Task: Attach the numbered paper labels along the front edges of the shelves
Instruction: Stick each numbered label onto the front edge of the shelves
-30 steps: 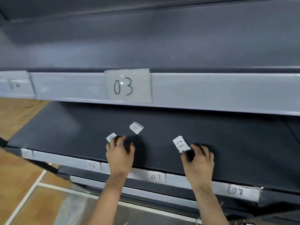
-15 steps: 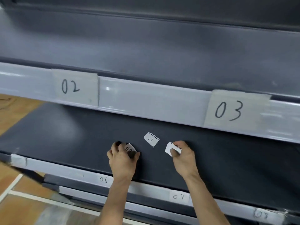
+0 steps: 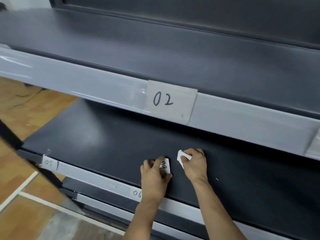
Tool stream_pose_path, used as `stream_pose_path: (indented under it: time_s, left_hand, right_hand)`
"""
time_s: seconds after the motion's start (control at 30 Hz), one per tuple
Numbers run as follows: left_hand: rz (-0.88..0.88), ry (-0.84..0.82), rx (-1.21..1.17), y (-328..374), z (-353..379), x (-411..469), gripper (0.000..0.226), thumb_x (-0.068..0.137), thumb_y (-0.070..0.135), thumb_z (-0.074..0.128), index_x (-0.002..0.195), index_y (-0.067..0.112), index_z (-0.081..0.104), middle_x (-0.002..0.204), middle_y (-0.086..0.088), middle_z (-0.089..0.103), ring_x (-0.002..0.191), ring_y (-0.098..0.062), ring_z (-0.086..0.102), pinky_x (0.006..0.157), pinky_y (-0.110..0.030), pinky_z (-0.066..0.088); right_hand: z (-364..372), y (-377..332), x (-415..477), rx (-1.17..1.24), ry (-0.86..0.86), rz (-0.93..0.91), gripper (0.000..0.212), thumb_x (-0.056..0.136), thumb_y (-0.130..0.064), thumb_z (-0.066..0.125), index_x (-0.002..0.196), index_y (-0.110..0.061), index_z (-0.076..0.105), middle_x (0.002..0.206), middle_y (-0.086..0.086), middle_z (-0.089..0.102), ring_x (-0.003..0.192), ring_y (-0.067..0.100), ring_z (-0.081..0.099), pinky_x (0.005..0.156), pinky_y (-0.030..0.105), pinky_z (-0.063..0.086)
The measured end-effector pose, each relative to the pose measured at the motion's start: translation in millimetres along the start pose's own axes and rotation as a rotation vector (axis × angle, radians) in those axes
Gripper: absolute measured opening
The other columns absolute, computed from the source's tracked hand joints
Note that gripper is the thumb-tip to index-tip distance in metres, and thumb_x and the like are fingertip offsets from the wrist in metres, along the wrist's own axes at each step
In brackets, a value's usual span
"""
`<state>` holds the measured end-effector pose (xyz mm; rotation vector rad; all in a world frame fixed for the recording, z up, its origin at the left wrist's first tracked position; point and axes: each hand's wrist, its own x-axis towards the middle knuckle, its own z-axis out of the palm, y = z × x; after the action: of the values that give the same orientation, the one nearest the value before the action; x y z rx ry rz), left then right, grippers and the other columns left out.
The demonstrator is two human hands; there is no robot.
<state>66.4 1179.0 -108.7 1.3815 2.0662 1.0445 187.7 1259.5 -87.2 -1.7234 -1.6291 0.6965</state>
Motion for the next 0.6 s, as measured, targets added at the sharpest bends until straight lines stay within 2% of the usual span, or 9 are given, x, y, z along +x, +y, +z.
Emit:
stream_pose_path:
  time_s: [0.07, 0.13, 0.2, 0.27, 0.37, 0.4, 0.5, 0.6]
  left_hand:
    - [0.011, -0.036, 0.014, 0, -2, 0, 0.061, 0.081, 0.024, 0.073, 0.135, 0.037, 0.047, 0.118, 0.005, 0.046, 0.110, -0.016, 0.041, 0.094, -0.022, 0.039]
    - [0.034, -0.049, 0.001, -1, -3, 0, 0.060, 0.084, 0.017, 0.067, 0.137, 0.035, 0.046, 0.120, 0.007, 0.052, 0.111, -0.017, 0.045, 0.093, -0.023, 0.040]
    - [0.060, -0.045, -0.042, -3, -5, -3, 0.058, 0.084, 0.010, 0.060, 0.136, 0.035, 0.048, 0.120, 0.012, 0.058, 0.110, -0.016, 0.050, 0.092, -0.022, 0.040]
    - [0.068, -0.029, -0.163, -4, -9, -8, 0.053, 0.085, 0.007, 0.056, 0.131, 0.034, 0.052, 0.111, 0.016, 0.063, 0.098, -0.010, 0.056, 0.088, -0.023, 0.044]
    - [0.010, 0.042, -0.430, -1, -19, -17, 0.039, 0.089, 0.006, 0.053, 0.113, 0.035, 0.062, 0.069, 0.016, 0.061, 0.059, -0.005, 0.051, 0.062, -0.020, 0.044]
    - [-0.005, 0.063, -0.488, 2, -22, -21, 0.033, 0.093, 0.009, 0.052, 0.110, 0.034, 0.064, 0.069, 0.016, 0.062, 0.059, -0.004, 0.052, 0.062, -0.018, 0.044]
    - [-0.018, 0.075, -0.622, 9, -28, -34, 0.026, 0.101, 0.020, 0.046, 0.107, 0.030, 0.069, 0.095, 0.019, 0.071, 0.092, -0.001, 0.064, 0.083, -0.018, 0.048]
    - [-0.038, 0.080, -0.694, 9, -24, -46, 0.029, 0.100, 0.012, 0.047, 0.118, 0.025, 0.066, 0.105, 0.016, 0.071, 0.103, -0.001, 0.064, 0.091, -0.020, 0.049]
  right_hand:
    - [-1, 0, -17, 0.146, 0.019, 0.003, 0.020, 0.082, 0.000, 0.063, 0.091, -0.017, 0.068, 0.100, -0.001, 0.058, 0.088, 0.012, 0.058, 0.071, 0.006, 0.038]
    - [-1, 1, -36, 0.307, 0.025, 0.058, 0.030, 0.082, 0.001, 0.065, 0.101, -0.023, 0.064, 0.097, -0.006, 0.064, 0.089, 0.004, 0.060, 0.074, 0.006, 0.041]
    - [-1, 3, -51, 0.467, 0.038, 0.127, 0.037, 0.082, 0.002, 0.065, 0.108, -0.024, 0.061, 0.096, -0.006, 0.067, 0.092, 0.005, 0.064, 0.078, 0.014, 0.047]
    - [-2, 5, -59, 0.588, 0.050, 0.182, 0.035, 0.083, 0.003, 0.063, 0.109, -0.020, 0.061, 0.100, 0.000, 0.069, 0.093, 0.010, 0.066, 0.082, 0.025, 0.053]
    - [-10, 6, -64, 0.676, 0.037, 0.205, 0.034, 0.085, 0.003, 0.062, 0.108, -0.022, 0.063, 0.106, 0.004, 0.069, 0.098, 0.017, 0.067, 0.090, 0.038, 0.054]
    - [-13, 6, -66, 0.684, 0.025, 0.200, 0.035, 0.086, 0.003, 0.062, 0.108, -0.025, 0.064, 0.106, 0.003, 0.069, 0.100, 0.018, 0.067, 0.091, 0.038, 0.054]
    - [-20, 2, -77, 0.716, -0.014, 0.155, 0.035, 0.090, 0.001, 0.060, 0.109, -0.027, 0.064, 0.107, -0.002, 0.070, 0.103, 0.016, 0.066, 0.091, 0.038, 0.053]
    - [-25, 0, -94, 0.716, -0.063, 0.121, 0.034, 0.093, 0.000, 0.055, 0.113, -0.027, 0.063, 0.109, -0.009, 0.069, 0.105, 0.010, 0.065, 0.085, 0.033, 0.052]
